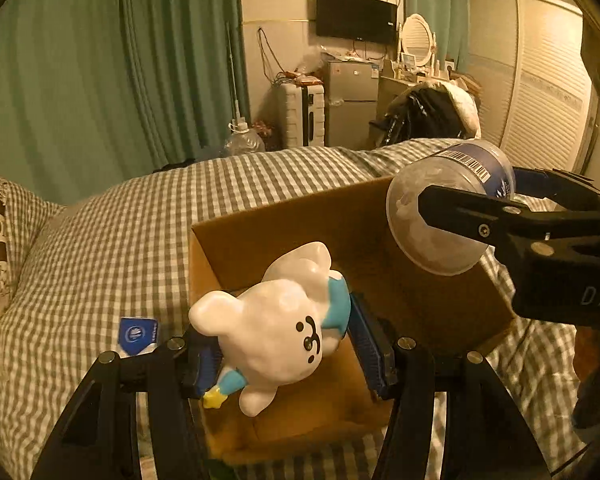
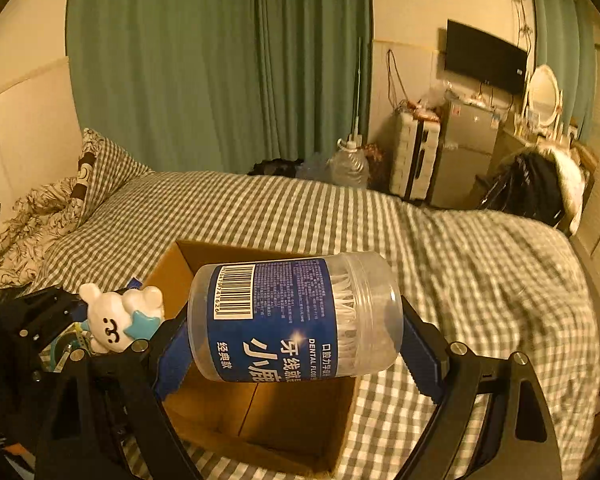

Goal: Organize objects
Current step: 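Carry the bottle and bear into the cardboard box and open both tools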

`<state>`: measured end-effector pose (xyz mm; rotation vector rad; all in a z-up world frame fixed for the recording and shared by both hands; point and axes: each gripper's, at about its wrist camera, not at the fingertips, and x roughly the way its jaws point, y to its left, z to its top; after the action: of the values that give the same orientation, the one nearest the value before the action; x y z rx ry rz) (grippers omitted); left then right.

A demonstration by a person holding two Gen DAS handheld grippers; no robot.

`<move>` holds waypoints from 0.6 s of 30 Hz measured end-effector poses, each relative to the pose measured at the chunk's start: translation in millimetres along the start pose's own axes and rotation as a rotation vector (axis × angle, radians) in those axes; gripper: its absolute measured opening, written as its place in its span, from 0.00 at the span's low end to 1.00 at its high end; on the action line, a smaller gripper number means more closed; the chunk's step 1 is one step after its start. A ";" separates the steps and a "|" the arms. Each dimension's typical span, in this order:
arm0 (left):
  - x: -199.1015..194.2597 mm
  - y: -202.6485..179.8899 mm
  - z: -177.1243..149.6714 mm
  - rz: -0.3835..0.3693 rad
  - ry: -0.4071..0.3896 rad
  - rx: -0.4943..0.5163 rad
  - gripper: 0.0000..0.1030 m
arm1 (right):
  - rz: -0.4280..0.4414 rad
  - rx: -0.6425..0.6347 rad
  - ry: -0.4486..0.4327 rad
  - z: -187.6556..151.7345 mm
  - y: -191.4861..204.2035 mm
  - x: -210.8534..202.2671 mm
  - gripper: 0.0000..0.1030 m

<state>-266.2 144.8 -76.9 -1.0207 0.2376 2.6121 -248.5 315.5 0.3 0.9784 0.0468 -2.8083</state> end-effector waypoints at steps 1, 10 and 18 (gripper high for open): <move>4.6 -1.0 -2.0 -0.011 0.008 0.010 0.59 | 0.014 0.008 -0.003 -1.9 -2.7 3.6 0.86; -46.3 14.1 3.9 0.019 -0.078 -0.033 0.94 | -0.013 0.054 -0.071 9.7 -5.0 -33.9 0.92; -174.7 53.0 -1.1 0.086 -0.203 -0.066 0.98 | -0.015 -0.010 -0.194 21.8 35.0 -150.1 0.99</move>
<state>-163.8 53.3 43.4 -0.7735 0.1501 2.7938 -140.3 301.2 111.3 0.7013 0.0442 -2.8986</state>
